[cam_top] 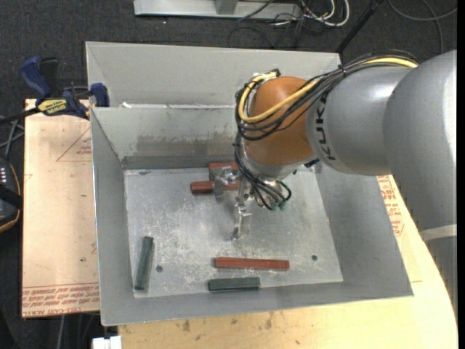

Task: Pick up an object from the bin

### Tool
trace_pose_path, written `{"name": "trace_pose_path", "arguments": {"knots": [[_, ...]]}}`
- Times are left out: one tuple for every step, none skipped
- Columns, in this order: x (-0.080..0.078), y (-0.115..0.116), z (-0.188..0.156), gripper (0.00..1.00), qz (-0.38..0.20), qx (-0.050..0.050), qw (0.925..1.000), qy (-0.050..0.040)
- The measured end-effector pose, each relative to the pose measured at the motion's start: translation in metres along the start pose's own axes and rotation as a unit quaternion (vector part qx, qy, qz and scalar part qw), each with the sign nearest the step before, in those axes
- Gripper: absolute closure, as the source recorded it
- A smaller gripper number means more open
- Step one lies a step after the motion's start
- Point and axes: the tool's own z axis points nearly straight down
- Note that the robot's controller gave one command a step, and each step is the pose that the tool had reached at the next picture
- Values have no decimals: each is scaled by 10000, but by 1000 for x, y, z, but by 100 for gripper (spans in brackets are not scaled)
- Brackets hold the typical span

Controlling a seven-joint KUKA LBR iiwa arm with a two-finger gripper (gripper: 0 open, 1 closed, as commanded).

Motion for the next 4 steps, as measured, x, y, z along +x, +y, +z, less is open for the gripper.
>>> {"name": "trace_pose_path", "arguments": {"knots": [[-32,1,-7,0,-133,4,9999,-9],[-48,-19,10,100,82,1,10000,-36],[-45,-19,14,0,83,-2,10000,16],[-49,-19,9,100,87,2,10000,-49]]}}
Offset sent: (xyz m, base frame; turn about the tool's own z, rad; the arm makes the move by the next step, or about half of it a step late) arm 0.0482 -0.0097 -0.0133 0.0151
